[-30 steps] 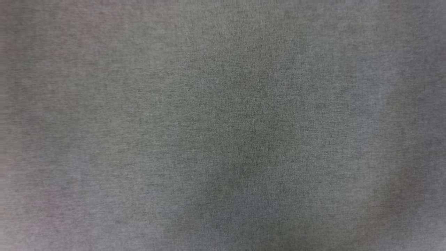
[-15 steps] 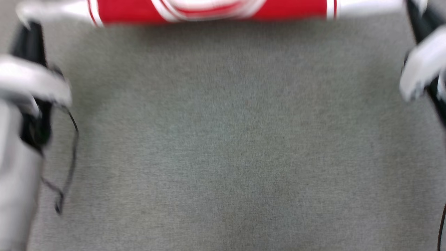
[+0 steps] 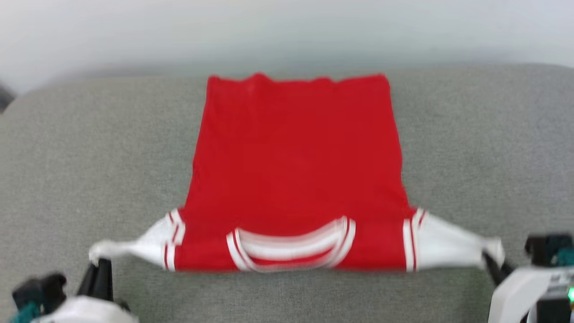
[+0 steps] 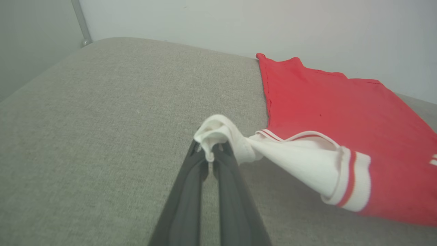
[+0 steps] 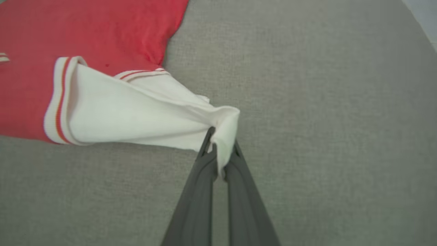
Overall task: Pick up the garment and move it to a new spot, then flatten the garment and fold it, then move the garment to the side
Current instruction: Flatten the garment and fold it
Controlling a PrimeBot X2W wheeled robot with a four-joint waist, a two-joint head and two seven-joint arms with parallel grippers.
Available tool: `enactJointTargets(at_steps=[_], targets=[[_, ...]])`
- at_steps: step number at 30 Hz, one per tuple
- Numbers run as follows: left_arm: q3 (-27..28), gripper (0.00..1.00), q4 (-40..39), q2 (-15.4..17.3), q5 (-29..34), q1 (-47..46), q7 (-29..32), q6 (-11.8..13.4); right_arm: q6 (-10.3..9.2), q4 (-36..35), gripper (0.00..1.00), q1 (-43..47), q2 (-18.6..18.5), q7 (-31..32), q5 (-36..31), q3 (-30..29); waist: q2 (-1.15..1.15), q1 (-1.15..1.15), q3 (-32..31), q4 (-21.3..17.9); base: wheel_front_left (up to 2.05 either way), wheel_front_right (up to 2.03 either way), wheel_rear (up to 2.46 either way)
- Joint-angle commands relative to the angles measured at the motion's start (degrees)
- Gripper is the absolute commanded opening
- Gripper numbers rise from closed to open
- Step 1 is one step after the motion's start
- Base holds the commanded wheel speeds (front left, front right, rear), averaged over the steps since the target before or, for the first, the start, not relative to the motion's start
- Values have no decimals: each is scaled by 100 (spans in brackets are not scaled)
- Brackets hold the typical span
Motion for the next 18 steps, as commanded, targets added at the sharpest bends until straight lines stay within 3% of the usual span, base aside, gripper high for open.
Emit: enactJointTargets(at_steps=[1,8,9,10,18], targets=[[42,0,-182,-35,-78,303,64,168,-11,-24,0,298,57,82,-42,-24,0,3,-147,-4,0,0,0],[-154,0,-594,-149,-86,1254,299,519,-11,338,0,1058,432,185,129,-54,0,3,-313,97,0,0,0],[-199,0,-610,-193,-93,1291,320,525,-11,392,80,1078,463,148,164,-51,0,3,-330,109,0,0,0],[-230,0,-622,-212,-77,1301,324,553,-10,438,100,1092,484,118,192,-60,0,3,-353,121,0,0,0],[-515,0,-719,-258,114,933,361,462,-8,453,100,470,478,-657,512,-250,0,3,-292,235,0,0,0]])
